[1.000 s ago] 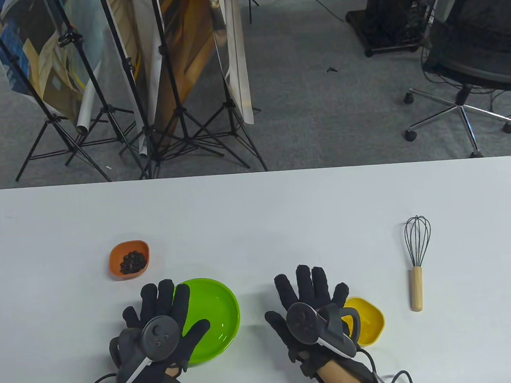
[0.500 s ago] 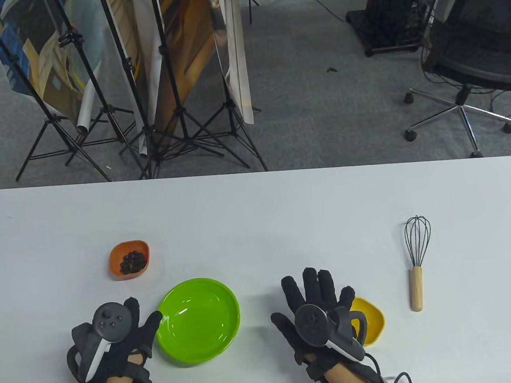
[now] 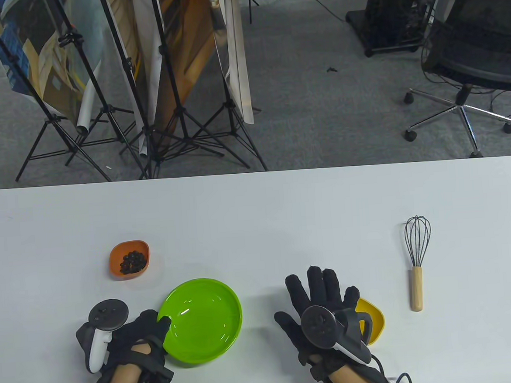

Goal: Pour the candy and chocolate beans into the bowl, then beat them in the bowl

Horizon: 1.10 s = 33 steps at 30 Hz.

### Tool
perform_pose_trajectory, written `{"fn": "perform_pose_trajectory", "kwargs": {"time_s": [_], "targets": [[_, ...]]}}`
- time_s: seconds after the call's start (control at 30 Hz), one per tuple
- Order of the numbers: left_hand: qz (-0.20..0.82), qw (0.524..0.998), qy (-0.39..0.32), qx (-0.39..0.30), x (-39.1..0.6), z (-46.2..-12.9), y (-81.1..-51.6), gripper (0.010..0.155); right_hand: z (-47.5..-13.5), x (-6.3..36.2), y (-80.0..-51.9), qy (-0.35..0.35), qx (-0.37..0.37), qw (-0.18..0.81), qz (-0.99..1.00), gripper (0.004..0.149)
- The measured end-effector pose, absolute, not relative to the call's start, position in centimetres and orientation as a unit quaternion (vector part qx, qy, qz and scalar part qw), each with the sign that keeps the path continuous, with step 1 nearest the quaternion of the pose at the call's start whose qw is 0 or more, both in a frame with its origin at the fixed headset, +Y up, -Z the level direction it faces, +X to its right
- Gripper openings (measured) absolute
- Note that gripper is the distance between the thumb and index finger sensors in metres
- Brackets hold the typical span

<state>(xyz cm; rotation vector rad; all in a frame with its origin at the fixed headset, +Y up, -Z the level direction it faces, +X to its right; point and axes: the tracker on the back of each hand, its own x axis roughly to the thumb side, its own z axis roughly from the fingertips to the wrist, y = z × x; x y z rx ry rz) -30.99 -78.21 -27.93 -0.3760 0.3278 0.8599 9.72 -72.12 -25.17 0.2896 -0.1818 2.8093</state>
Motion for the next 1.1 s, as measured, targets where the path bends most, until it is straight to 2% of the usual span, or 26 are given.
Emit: {"fn": "perform_pose_trajectory", "kwargs": {"time_s": [0.2, 0.5, 0.6, 0.83, 1.1], "targets": [[0.414, 0.884, 0.145, -0.163, -30.1, -29.2, -77.4, 0.052, -25.3, 10.1, -72.0, -0.068, 0.094, 0.161, 0.98, 0.077], [0.445, 0.876, 0.127, -0.137, -23.4, -35.4, -75.5, 0.051, -25.4, 10.3, -72.0, -0.069, 0.085, 0.16, 0.981, 0.078], [0.448, 0.872, 0.13, -0.149, -21.5, -37.5, -75.8, 0.051, -25.4, 10.6, -72.1, -0.07, 0.084, 0.155, 0.982, 0.077], [0.436, 0.873, 0.141, -0.164, -19.4, -40.2, -77.2, 0.051, -25.8, 10.9, -72.5, -0.063, 0.079, 0.154, 0.983, 0.078], [0.418, 0.88, 0.141, -0.176, -18.4, -41.1, -78.5, 0.051, -25.7, 10.9, -72.5, -0.063, 0.08, 0.154, 0.983, 0.077]]}}
